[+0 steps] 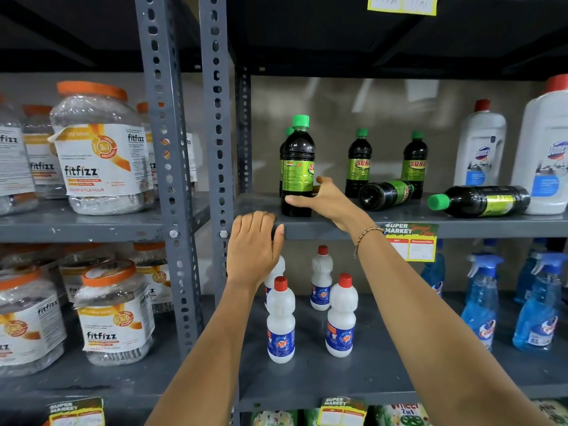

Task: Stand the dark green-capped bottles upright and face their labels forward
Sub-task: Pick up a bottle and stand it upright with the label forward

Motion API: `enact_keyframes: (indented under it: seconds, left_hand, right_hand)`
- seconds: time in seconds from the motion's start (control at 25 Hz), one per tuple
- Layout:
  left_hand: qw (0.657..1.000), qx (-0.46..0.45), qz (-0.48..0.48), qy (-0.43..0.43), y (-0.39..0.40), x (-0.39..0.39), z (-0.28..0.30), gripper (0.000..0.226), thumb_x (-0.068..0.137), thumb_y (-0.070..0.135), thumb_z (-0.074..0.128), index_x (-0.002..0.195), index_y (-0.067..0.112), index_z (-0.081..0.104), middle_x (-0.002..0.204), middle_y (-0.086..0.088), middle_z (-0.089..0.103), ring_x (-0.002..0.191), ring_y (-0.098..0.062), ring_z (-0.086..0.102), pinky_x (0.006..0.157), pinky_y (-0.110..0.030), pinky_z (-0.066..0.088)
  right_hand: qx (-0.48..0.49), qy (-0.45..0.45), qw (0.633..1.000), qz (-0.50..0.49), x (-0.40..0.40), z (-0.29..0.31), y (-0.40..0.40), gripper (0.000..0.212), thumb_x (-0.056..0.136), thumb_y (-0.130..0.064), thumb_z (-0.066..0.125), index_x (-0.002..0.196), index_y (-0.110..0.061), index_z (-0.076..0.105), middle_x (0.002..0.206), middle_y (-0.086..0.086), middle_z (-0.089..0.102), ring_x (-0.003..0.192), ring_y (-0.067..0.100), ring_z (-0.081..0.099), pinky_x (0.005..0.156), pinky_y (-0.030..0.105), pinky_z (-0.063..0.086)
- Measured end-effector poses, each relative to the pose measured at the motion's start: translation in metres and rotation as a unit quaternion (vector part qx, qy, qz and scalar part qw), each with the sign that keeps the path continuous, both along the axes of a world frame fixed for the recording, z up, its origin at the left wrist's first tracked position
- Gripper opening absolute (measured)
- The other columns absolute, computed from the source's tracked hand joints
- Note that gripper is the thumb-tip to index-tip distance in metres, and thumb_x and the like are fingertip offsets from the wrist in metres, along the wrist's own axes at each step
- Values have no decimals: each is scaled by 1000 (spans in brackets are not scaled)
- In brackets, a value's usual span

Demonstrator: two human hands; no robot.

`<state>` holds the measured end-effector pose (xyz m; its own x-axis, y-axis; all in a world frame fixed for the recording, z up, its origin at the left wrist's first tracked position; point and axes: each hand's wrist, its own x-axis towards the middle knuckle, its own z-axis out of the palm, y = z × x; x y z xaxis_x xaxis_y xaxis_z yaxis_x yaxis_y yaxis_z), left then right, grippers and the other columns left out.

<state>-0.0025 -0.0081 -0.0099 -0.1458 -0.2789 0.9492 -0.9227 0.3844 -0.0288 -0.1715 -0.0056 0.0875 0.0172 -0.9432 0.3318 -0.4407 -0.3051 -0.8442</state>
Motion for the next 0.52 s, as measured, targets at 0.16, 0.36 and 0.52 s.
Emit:
enact_keyframes:
  seconds: [0.16, 0.36, 0.52]
  left_hand:
    - [1000, -9, -3, 0, 0, -1, 0, 36, 97, 34, 38, 99, 7, 62, 96, -8, 65, 87, -27, 59, 86, -34, 36]
    - [1000, 5, 1, -3, 0, -1, -1, 36, 98, 34, 37, 100, 8, 62, 96, -8, 65, 88, -27, 59, 86, -36, 38]
    - [1000, 5, -4, -1, 0, 0, -1, 36, 98, 35, 37, 100, 8, 62, 96, -7, 65, 88, -26, 59, 87, -35, 39]
  right_hand:
    - [-13, 30, 999, 4, -1, -2, -2, 48, 64, -25, 85, 106, -19, 61, 110, 3, 70, 107, 19, 64, 97, 34, 49]
    - [-30, 54, 998, 16, 1, 0, 0, 43, 71, -29, 81, 109, -18, 65, 108, 1, 71, 105, 16, 63, 97, 33, 48]
    - [-30, 32, 999, -2, 0, -2, 3, 35, 72, -26, 81, 100, -21, 62, 107, 0, 68, 106, 18, 62, 95, 31, 48]
